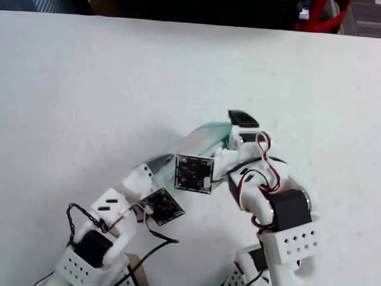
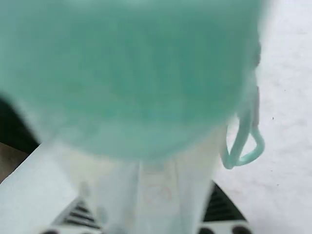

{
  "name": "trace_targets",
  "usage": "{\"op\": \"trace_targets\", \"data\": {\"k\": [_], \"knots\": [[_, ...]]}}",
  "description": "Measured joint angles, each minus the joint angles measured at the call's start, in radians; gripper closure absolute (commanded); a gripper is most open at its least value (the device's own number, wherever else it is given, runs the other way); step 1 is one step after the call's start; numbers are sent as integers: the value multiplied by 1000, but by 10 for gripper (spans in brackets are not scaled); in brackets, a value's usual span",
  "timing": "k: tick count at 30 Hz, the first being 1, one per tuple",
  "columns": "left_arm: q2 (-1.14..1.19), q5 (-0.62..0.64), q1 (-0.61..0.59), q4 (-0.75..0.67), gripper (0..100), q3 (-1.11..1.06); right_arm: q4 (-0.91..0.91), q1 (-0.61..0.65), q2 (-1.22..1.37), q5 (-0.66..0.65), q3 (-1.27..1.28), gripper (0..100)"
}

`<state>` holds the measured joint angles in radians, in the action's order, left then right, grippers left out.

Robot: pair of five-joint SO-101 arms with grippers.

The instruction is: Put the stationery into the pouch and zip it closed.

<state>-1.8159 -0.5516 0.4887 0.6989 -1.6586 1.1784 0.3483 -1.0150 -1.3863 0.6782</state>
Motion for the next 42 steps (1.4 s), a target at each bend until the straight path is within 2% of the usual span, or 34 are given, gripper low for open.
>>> {"op": "trace_targets", "data": {"k": [1, 9, 12, 14, 22, 28, 34, 40, 42], "knots": [[0, 0, 0, 0, 940, 0, 12, 0, 0, -20, -5, 988], [2, -2, 3, -20, 916, -2, 58, -3, 0, -49, -37, 978], [2, 18, -8, -38, 823, -2, 109, 5, 2, 9, -103, 978], [0, 69, -40, -52, 801, -2, 158, 25, 3, 55, -157, 978], [0, 209, -212, -25, 809, 71, 245, 115, 9, 253, -275, 978], [2, 233, -226, -12, 812, 74, 245, 157, 5, 405, -236, 978], [0, 238, -245, -12, 812, 75, 278, 318, -48, 549, -232, 978], [0, 242, -255, 8, 816, 77, 232, 354, -68, 569, -147, 978], [2, 242, -259, 29, 860, 77, 198, 354, -68, 563, -103, 976]]}}
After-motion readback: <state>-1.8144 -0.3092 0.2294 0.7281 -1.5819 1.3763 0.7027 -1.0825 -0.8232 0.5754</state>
